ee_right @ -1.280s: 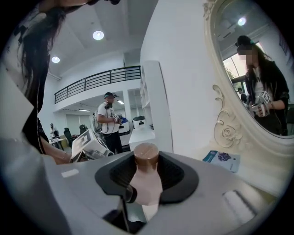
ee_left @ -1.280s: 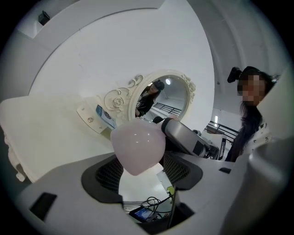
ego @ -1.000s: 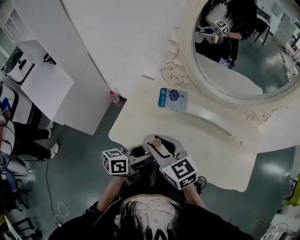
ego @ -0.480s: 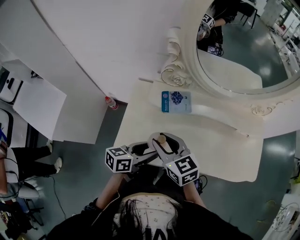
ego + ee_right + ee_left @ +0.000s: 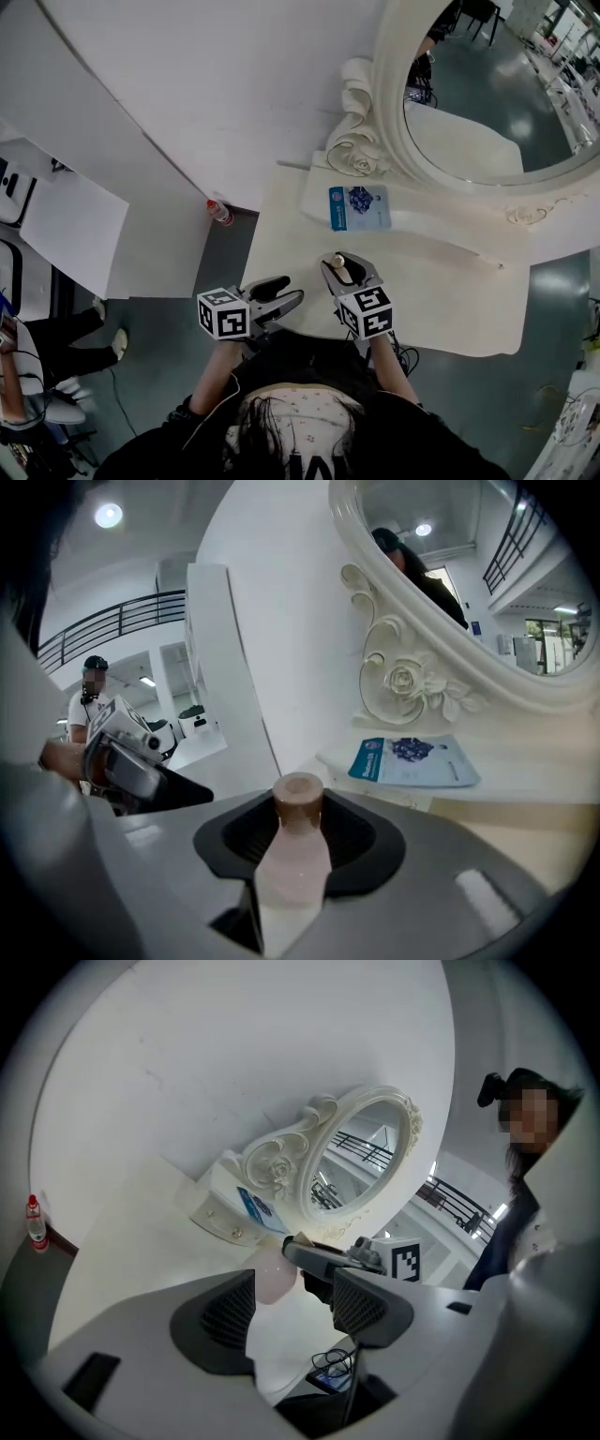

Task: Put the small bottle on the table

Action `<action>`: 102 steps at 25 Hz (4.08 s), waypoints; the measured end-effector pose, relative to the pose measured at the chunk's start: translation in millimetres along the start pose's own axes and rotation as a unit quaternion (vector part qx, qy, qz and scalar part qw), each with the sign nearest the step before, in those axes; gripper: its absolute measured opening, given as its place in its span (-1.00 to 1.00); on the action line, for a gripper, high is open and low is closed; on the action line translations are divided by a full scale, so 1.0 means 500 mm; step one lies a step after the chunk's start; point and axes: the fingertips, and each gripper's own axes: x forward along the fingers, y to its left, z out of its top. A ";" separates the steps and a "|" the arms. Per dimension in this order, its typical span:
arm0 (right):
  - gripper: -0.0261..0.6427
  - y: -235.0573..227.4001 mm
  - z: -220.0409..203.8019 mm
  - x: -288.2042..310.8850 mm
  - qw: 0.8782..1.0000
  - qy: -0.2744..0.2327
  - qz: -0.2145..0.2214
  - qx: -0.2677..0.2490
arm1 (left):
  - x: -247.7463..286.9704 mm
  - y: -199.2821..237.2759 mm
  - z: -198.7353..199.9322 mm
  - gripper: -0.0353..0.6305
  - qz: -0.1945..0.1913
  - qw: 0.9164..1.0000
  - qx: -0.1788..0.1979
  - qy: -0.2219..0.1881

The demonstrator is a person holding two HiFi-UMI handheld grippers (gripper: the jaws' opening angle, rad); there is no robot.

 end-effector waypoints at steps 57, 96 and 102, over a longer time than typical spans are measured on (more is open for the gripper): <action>-0.35 -0.044 -0.034 0.161 0.997 0.008 -0.030 -0.067 | -0.070 0.013 -0.017 -0.15 -0.023 0.999 -0.009 -0.025; -0.73 0.229 -0.105 -0.422 0.988 -0.112 0.058 -0.090 | -0.083 -0.273 -0.164 -0.19 -0.035 0.992 0.035 -0.117; -0.81 0.297 -0.173 -0.538 0.983 -0.116 0.082 -0.114 | -0.115 -0.355 -0.277 -0.19 -0.016 0.990 0.041 -0.137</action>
